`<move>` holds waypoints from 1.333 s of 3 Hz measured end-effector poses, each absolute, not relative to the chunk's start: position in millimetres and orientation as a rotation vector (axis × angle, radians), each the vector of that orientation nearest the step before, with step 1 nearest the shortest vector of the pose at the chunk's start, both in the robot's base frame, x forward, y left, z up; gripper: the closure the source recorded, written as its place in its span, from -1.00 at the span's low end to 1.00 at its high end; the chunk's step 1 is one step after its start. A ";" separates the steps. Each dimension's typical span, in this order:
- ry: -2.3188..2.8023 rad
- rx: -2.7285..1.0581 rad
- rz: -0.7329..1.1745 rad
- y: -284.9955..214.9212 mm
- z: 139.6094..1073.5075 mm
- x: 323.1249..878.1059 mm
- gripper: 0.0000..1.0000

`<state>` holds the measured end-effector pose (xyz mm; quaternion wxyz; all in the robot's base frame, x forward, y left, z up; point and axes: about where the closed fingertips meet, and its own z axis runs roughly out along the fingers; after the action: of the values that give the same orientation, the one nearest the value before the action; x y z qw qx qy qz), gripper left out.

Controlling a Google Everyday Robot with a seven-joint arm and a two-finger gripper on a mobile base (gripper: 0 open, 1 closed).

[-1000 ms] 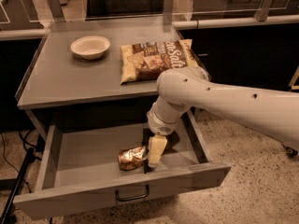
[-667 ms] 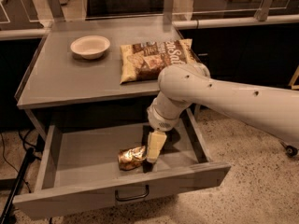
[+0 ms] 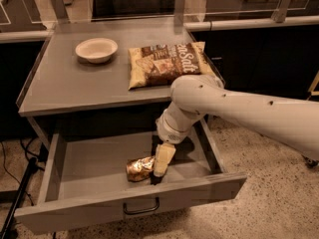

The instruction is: Pick orange can from top drawer and place on counter

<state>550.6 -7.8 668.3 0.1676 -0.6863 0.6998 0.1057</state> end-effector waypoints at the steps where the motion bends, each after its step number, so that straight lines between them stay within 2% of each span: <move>1: 1.985 -1.932 0.329 -0.5 658.4 561.0 -1.00; 3: 1.969 -1.939 0.402 22.6 642.2 563.1 -1.00; 4: 1.995 -1.938 0.510 44.3 621.8 527.9 -1.00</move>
Offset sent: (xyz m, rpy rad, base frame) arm 0.0295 0.0265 -0.0217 0.0585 0.0141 0.0143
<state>527.9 44.3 621.8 0.1564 -0.6769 0.6968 0.1783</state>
